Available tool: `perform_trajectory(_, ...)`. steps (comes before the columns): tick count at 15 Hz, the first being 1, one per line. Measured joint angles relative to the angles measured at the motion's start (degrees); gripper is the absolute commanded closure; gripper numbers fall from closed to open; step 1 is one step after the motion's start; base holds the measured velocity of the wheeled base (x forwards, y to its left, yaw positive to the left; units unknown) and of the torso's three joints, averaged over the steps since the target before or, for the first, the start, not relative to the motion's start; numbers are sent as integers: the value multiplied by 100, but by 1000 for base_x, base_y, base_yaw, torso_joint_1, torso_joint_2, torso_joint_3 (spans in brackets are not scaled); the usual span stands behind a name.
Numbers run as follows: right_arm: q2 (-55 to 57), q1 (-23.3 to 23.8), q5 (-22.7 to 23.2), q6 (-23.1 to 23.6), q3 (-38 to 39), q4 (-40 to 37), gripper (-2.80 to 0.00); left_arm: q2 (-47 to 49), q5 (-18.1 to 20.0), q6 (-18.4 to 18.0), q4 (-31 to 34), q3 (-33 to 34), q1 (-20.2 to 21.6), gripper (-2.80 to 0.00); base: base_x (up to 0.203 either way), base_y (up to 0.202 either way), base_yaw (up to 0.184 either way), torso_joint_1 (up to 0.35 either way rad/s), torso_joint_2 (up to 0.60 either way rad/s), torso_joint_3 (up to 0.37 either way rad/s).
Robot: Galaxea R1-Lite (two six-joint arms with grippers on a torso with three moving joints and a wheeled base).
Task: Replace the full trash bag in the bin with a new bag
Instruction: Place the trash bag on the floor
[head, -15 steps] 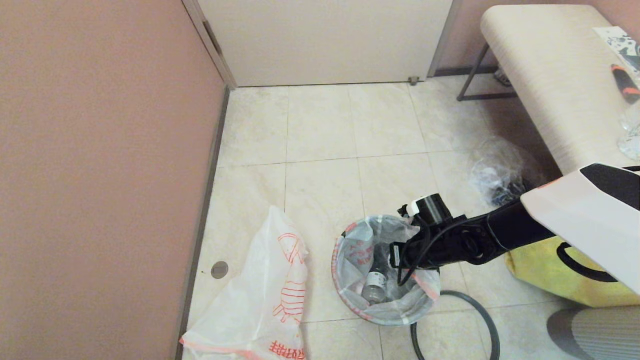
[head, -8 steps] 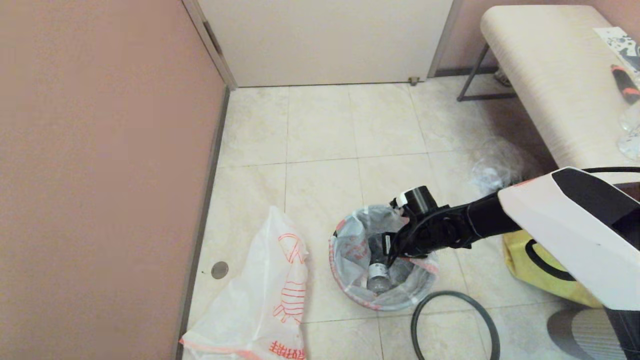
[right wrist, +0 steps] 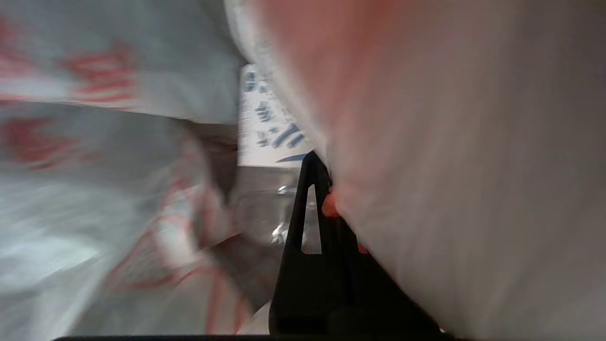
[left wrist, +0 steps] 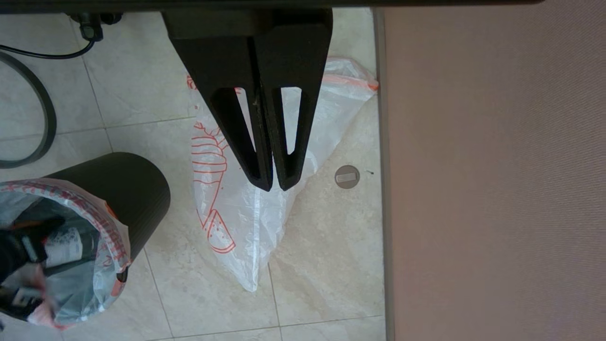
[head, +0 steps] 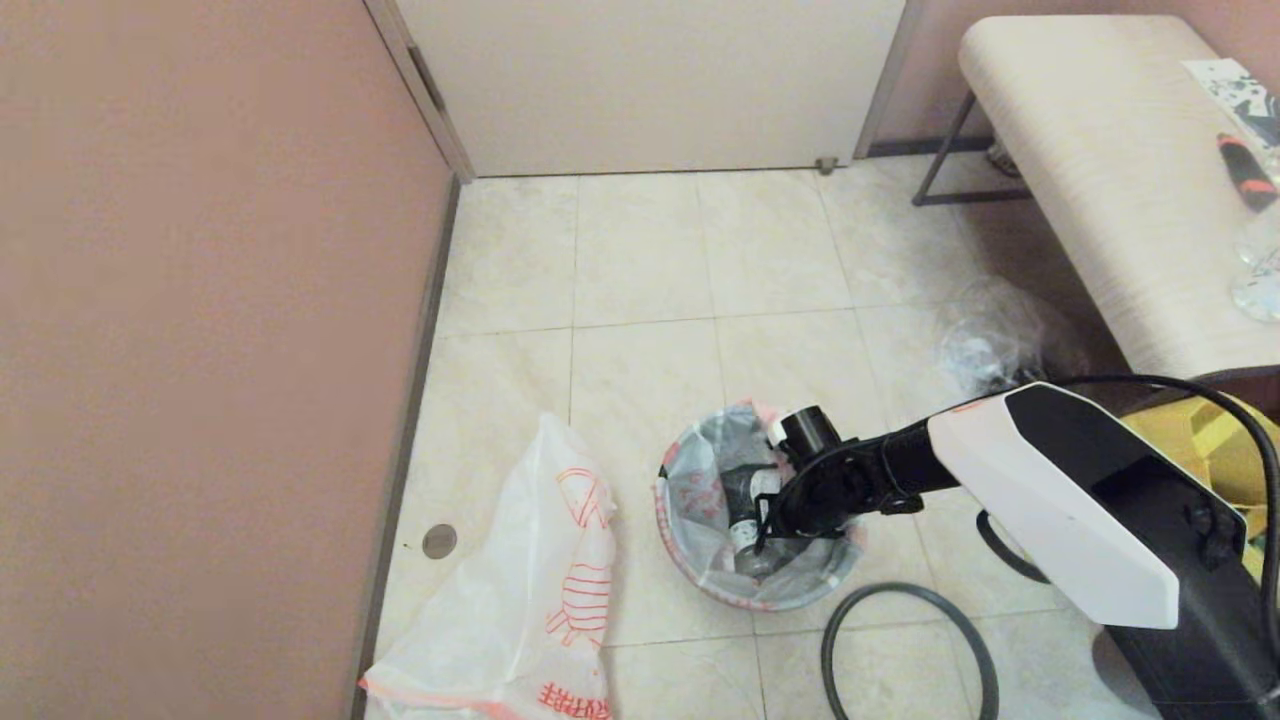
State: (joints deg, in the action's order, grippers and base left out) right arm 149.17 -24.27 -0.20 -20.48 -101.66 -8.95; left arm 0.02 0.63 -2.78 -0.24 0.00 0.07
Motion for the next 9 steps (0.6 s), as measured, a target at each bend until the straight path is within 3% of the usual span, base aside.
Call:
perform_trajectory(6, -553, -24, 66, -126, 323, -366, 0, 0, 0, -2, 2, 0, 0, 0, 0, 0, 0, 0, 0, 0)
perform_trajectory(9, -1376, -124, 454, -364, 967, -373, 0, 0, -1, 0, 2, 0, 0, 0, 0, 0, 0, 0, 0, 0)
